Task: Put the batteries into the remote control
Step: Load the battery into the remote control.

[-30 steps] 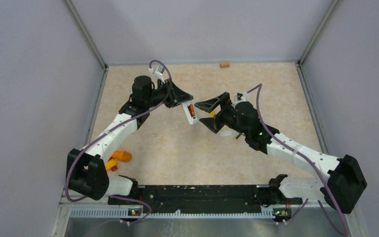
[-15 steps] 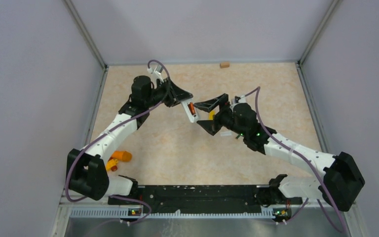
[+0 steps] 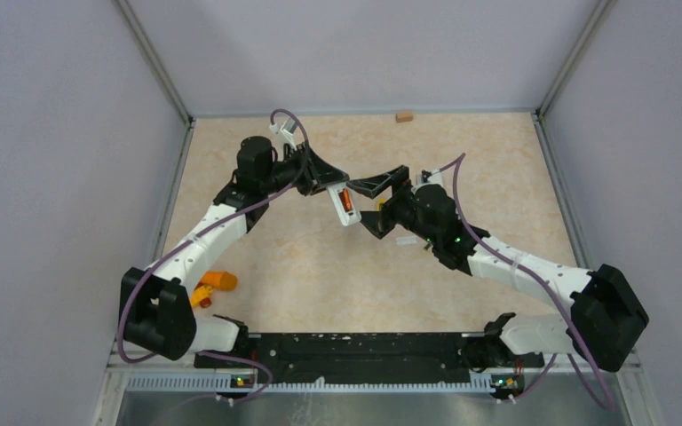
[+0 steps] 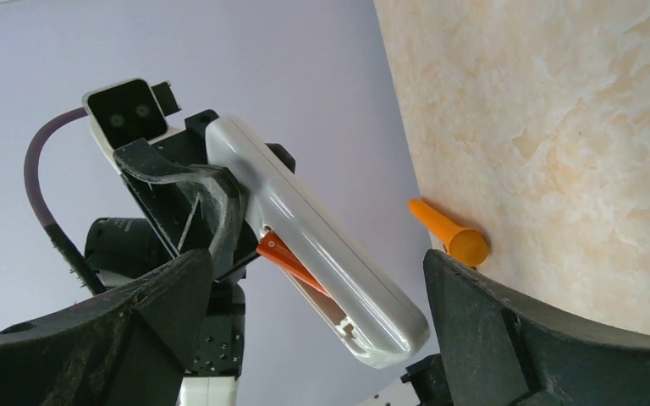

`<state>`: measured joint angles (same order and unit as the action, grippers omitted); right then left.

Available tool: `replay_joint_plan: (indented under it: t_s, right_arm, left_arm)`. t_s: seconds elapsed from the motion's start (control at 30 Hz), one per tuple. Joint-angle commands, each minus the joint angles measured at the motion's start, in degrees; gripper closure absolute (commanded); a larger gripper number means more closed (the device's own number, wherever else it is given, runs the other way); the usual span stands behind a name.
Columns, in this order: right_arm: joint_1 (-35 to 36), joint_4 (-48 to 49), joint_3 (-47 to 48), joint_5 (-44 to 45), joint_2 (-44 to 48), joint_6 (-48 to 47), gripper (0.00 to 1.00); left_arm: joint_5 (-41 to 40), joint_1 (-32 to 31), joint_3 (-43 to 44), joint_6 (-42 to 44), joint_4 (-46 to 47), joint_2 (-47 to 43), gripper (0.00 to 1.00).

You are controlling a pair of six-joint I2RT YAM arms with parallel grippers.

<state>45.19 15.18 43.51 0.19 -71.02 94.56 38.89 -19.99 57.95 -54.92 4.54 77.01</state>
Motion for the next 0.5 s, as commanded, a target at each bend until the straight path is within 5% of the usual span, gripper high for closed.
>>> replay_joint_plan:
  t_s: [0.0,0.13,0.47]
  right_arm:
    - [0.13,4.62,2.67,0.08,-1.57,-0.78,0.04]
    - [0.11,5.48,3.03,-1.58,-2.71,-0.85,0.05]
    - [0.13,8.56,1.56,-2.96,-3.55,-0.42,0.27]
  left_arm:
    - [1.86,-0.21,1.28,1.2,0.91,-1.71,1.0]
    - [1.93,-0.23,1.2,1.28,1.06,-1.61,1.0]
    - [2.79,-0.22,1.28,0.6,1.71,-1.62,1.0]
